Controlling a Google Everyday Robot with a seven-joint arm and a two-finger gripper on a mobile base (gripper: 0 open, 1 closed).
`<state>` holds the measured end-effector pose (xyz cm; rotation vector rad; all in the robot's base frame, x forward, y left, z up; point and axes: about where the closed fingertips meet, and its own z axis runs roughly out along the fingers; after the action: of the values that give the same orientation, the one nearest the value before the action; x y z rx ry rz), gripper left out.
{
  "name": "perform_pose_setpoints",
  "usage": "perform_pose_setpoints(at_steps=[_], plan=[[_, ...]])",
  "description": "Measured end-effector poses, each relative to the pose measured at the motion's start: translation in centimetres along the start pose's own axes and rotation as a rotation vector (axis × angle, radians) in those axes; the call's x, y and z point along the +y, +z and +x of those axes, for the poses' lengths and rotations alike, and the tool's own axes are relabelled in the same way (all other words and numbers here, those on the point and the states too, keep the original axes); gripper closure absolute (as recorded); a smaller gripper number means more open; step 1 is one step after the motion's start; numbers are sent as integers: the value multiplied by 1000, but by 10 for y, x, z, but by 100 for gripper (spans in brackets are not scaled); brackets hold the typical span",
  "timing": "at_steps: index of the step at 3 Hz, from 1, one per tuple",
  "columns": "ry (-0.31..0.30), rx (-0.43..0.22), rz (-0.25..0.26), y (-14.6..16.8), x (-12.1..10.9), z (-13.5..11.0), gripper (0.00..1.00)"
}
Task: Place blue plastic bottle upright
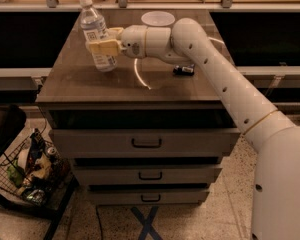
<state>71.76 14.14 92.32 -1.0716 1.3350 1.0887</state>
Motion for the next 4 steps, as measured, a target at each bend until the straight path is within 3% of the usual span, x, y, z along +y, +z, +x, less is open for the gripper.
perform_pose_setpoints(at_steps=[4], plan=[[-1,-80,1,-16,-6,15,100]])
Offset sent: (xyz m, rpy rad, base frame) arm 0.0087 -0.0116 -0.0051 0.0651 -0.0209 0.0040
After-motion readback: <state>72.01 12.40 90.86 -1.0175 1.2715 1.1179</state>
